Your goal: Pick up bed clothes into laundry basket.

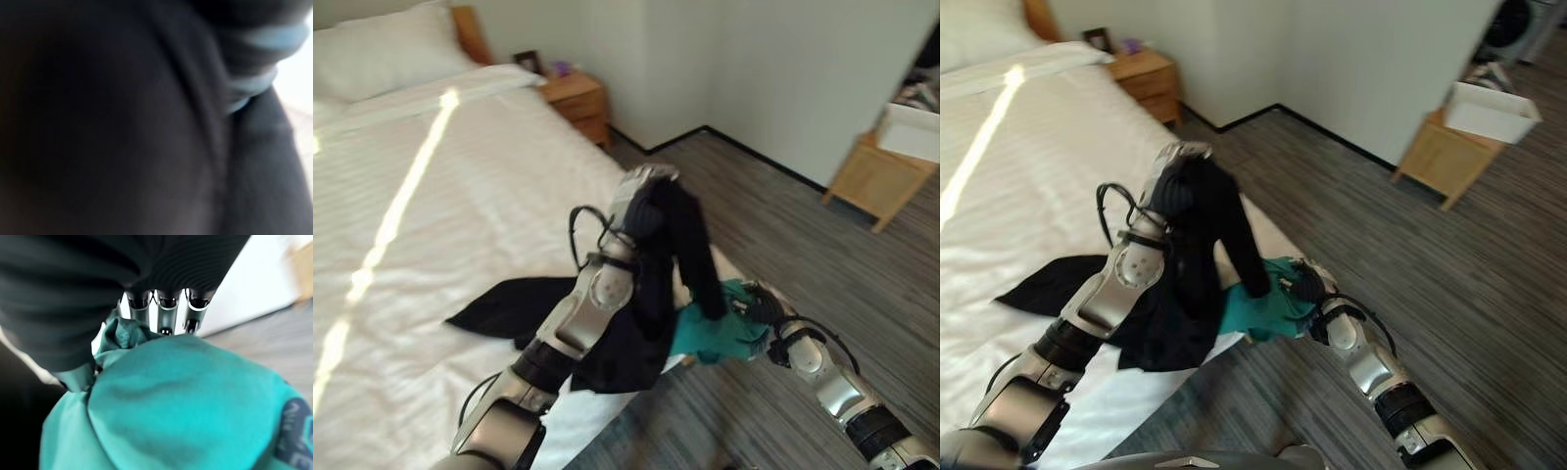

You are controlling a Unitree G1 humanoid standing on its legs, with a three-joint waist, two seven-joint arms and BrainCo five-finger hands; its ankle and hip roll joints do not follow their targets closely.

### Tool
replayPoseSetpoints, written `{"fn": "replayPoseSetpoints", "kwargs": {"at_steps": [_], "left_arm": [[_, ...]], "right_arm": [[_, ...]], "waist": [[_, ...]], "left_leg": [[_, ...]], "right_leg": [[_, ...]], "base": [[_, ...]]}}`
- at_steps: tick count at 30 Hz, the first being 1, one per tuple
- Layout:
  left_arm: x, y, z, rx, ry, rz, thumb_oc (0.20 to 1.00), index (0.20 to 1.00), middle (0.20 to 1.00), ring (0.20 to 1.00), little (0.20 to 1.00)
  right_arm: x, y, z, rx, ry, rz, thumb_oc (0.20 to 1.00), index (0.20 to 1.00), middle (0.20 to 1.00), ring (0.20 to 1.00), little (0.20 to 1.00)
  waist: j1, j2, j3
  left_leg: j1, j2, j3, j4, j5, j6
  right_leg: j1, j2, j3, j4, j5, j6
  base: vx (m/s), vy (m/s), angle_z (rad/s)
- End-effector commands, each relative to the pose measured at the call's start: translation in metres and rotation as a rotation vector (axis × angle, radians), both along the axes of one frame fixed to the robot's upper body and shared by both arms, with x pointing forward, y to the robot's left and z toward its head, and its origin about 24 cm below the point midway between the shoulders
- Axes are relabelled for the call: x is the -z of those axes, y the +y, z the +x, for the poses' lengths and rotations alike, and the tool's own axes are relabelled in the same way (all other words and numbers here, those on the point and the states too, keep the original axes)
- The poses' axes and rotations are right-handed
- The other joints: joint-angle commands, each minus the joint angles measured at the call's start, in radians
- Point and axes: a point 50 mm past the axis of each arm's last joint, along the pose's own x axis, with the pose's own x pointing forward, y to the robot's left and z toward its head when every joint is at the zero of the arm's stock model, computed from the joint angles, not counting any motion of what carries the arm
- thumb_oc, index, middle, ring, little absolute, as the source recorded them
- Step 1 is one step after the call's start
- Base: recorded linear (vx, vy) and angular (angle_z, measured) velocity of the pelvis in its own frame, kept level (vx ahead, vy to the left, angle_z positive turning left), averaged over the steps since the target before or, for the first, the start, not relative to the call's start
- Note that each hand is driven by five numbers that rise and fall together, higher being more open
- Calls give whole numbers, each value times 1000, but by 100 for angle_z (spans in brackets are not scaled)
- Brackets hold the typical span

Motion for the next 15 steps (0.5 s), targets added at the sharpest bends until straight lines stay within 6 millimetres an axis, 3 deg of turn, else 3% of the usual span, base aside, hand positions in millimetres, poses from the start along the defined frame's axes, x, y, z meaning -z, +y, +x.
{"fn": "replayPoseSetpoints", "kwargs": {"at_steps": [1,3,4,5,6,7,8,10,12,15], "left_arm": [[-29,-26,-1,86,-74,-248,200,200,200,200,200],[-25,-25,-1,95,-28,-380,200,200,200,200,200],[-24,-22,-2,101,-13,-436,200,200,200,200,200],[-24,-22,-2,101,-13,-436,200,200,200,200,200],[-24,-17,-5,116,0,-520,200,200,200,200,200],[-23,-17,-8,144,21,-605,200,200,200,200,200],[-23,-19,-9,165,37,-688,200,200,200,200,200],[-21,-24,-12,195,67,-757,200,200,200,200,200],[-16,-30,-16,229,108,-804,200,200,200,200,200],[-15,-46,-25,330,157,-840,200,200,200,200,200]], "right_arm": [[-64,10,18,-96,-288,-47,200,200,200,200,200],[-75,19,14,-145,-331,-29,200,200,200,200,200],[-74,23,12,-170,-331,-43,200,200,200,200,200],[-74,23,12,-171,-332,-43,200,200,200,200,200],[-75,29,11,-198,-338,-56,200,200,200,200,200],[-72,34,11,-215,-332,-59,200,200,200,200,200],[-69,38,11,-220,-319,-43,200,200,200,200,200],[-56,39,10,-206,-275,-55,200,200,200,200,200],[-54,41,10,-202,-269,-65,200,200,200,200,200],[-58,44,14,-194,-292,-72,200,200,200,200,200]], "waist": [[-37,131,48],[-12,121,80],[6,109,98],[5,109,97],[35,95,110],[52,85,113],[55,79,114],[48,71,108],[43,70,105],[92,56,127]], "left_leg": [[-58,21,-81,-352,393,-31],[-112,3,-273,-347,381,-49],[-157,-13,-382,-315,362,-36],[-163,-10,-384,-308,358,-35],[-187,-58,-540,-295,310,-32],[-200,-97,-649,-289,272,-21],[-194,-134,-704,-289,237,-10],[-181,-198,-710,-274,188,19],[-185,-247,-692,-268,172,41],[-326,-377,-734,-236,176,76]], "right_leg": [[162,-38,55,-40,-97,184],[153,-29,139,-44,-122,179],[145,-20,171,-44,-121,166],[143,-20,170,-44,-120,165],[141,-11,230,-44,-131,159],[136,-3,277,-44,-129,152],[131,7,311,-44,-131,147],[125,23,351,-44,-129,138],[129,37,379,-44,-130,134],[171,81,441,-44,-167,111]], "base": [[35,-251,-113],[132,-210,-140],[102,-157,-168],[127,-224,-185],[143,-233,-177],[193,-308,-222],[172,-284,-255],[185,-239,-146],[219,-168,-8],[269,-218,-44]]}}
